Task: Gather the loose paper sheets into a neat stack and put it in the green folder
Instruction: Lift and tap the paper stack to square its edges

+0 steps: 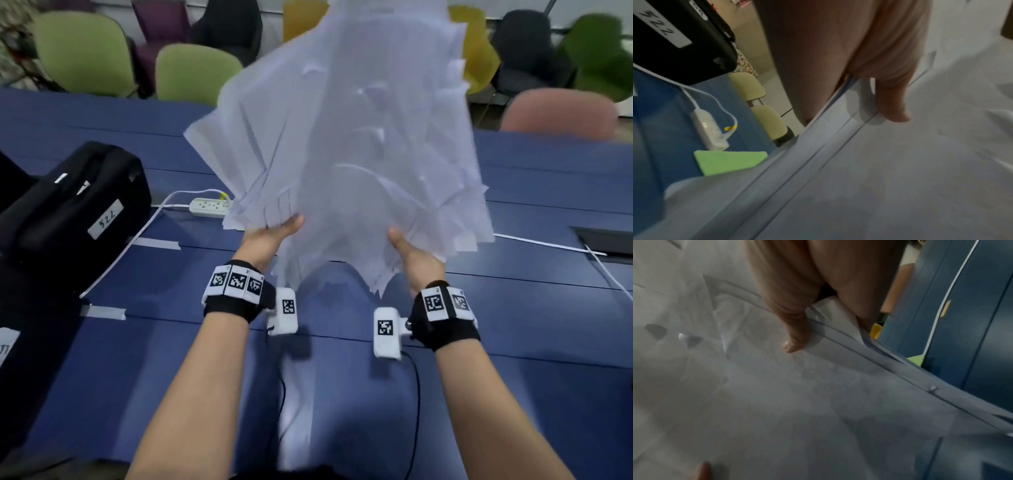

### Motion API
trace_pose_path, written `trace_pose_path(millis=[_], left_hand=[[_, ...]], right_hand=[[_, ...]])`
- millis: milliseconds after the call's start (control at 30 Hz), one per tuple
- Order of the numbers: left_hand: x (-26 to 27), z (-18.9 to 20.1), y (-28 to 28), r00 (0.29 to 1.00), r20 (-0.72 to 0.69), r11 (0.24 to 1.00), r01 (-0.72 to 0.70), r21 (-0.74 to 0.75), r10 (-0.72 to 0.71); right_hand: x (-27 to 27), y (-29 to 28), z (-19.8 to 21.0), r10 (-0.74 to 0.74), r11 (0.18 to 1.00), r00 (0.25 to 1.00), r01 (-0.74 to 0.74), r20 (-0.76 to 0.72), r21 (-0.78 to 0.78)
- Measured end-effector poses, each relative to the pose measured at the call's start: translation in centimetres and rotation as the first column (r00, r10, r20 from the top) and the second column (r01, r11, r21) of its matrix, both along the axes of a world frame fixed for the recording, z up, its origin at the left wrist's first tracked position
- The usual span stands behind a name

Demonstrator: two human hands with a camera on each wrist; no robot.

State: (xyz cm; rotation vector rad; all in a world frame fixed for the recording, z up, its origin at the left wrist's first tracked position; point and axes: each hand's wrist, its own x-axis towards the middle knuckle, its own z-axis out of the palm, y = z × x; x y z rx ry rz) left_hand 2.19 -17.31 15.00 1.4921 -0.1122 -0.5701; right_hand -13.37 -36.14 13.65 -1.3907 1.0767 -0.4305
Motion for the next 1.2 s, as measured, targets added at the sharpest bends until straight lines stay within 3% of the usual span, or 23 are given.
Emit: trace_pose_path(millis=[67, 233, 367, 500, 667, 767, 833, 967, 1100, 1200], left_hand=[[0.5, -0.3, 0.8, 0.998, 0.057, 0.997, 0.034, 0.063, -0.038], [0.1, -1.6, 2.5, 0.993, 0.028, 0.973, 0.105, 0.207, -0.113], [0.4, -2.6, 2.2, 0.994, -0.005, 0.969, 0.108, 0.221, -0.110], [1.1, -3.3, 2.9, 0.991, -0.066, 0.952, 0.131, 0.277, -0.117], [0.8, -3.5, 3.5, 0.953, -0.233, 0.905, 0.265, 0.333, -0.193], [-0.6, -2.5, 1.1, 0.968, -0.177, 0.852, 0.241, 0.465, -0.177], [-1.1, -2.2, -0.5, 0.988, -0.053, 0.899, 0.155, 0.410, -0.146], [-0.9, -1.0, -0.1, 0.990, -0.060, 0.955, 0.137, 0.264, -0.126], [0.1, -1.1, 2.9, 0.959, -0.135, 0.914, 0.278, 0.294, -0.248], [-0.1, -1.1, 4.2, 0.982, -0.096, 0.908, 0.189, 0.373, -0.165]], right_hand=[[-0.4, -0.8, 0.0, -0.044, 0.999, 0.996, 0.043, 0.083, 0.011], [-2.3, -1.1, -2.0, 0.014, 0.999, 1.000, -0.014, 0.018, 0.031], [-1.9, -1.1, -2.9, 0.038, 0.997, 0.999, -0.038, 0.011, 0.060], [-2.0, -1.5, -2.2, 0.068, 0.996, 0.998, -0.068, 0.006, 0.052], [-2.3, -1.0, -2.4, 0.144, 0.981, 0.989, -0.147, 0.032, 0.129], [0.1, 0.4, -3.0, 0.041, 0.999, 0.998, -0.043, 0.055, 0.032], [1.2, 0.9, -2.7, -0.045, 0.999, 0.989, 0.049, 0.142, -0.018], [1.2, 0.1, -0.8, -0.151, 0.988, 0.956, 0.138, 0.251, 0.071], [-1.3, -0.3, 0.8, -0.021, 0.999, 0.967, 0.013, 0.255, 0.033], [-2.4, -0.6, -0.5, 0.050, 0.999, 0.971, -0.053, 0.234, 0.005]])
